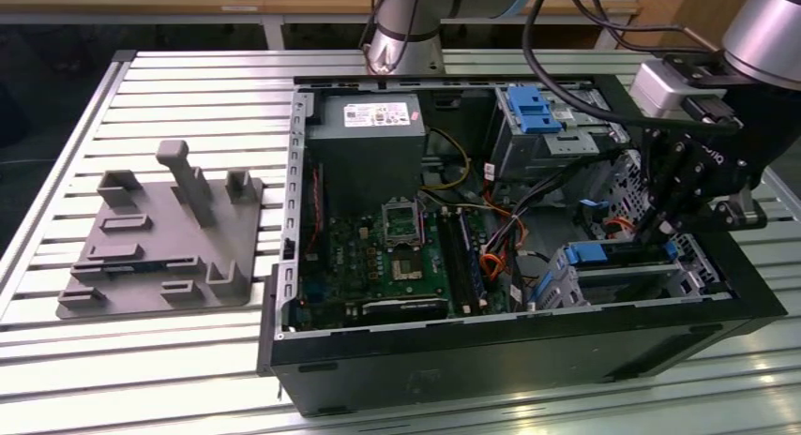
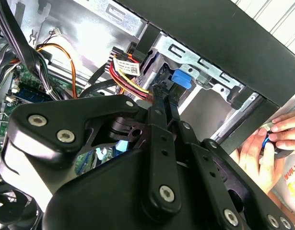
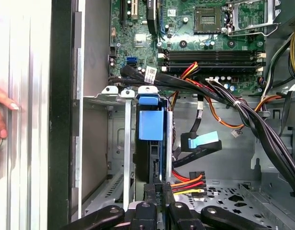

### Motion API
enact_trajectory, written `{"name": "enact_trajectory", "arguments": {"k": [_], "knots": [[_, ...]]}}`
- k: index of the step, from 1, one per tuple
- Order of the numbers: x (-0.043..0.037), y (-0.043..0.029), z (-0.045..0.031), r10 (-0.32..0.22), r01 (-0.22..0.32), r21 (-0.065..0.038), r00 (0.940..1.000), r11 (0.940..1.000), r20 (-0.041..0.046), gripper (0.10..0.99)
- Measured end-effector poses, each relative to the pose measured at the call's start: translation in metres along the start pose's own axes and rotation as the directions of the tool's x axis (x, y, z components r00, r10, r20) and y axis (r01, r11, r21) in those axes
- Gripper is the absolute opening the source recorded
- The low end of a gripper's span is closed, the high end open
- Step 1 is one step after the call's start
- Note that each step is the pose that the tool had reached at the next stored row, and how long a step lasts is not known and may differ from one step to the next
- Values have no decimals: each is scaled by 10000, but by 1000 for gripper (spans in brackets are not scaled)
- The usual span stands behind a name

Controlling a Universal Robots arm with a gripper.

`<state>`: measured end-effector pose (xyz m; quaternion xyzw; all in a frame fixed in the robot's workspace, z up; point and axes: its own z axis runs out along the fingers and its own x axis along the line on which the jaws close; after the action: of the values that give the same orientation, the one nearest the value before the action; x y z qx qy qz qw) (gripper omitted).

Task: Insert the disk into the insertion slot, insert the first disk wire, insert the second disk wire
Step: 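Insert the first disk wire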

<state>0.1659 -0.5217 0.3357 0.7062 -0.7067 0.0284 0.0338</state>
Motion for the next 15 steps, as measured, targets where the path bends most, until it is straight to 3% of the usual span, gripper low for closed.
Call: {"name": "enact_trajectory", "arguments": {"k": [15], "knots": [[5,0,34,0,0,0,10000,10000,39,169]]}}
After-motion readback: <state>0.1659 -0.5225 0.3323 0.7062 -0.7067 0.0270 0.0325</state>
